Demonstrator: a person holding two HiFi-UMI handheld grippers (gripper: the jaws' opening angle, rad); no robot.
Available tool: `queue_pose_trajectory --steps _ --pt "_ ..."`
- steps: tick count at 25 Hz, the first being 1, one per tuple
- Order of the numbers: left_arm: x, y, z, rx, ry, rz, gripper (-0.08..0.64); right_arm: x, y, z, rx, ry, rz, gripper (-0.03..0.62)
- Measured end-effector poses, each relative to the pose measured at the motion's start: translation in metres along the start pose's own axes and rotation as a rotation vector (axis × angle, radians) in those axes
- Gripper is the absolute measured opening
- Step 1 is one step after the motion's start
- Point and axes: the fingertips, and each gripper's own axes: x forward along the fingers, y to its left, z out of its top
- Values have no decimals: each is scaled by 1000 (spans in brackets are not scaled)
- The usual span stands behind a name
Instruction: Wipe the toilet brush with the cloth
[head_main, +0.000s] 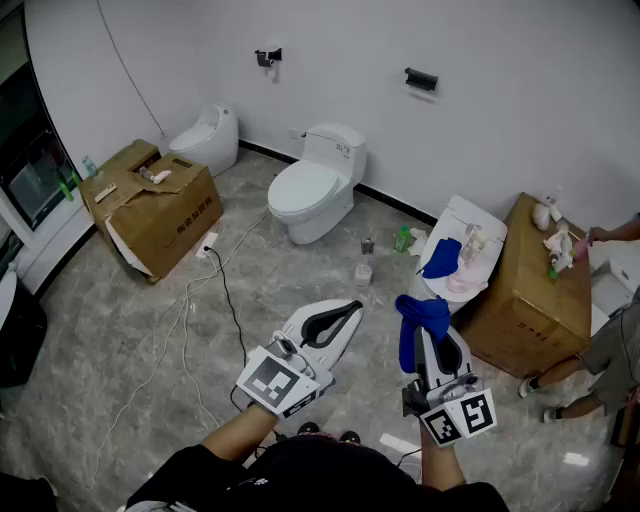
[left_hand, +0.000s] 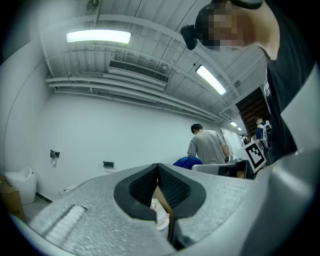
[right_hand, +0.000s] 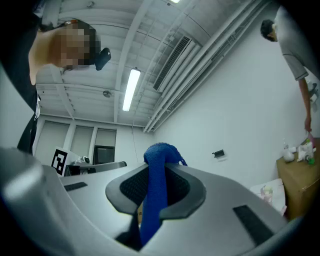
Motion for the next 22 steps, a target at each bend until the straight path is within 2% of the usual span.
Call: queue_pose_trajectory --steps 14,22 --pt "3 -5 -1 4 13 3 6 -2 -9 3 19 -24 -2 66" --pt "11 -29 -5 15 24 4 6 -24 -21 6 39 -30 20 66"
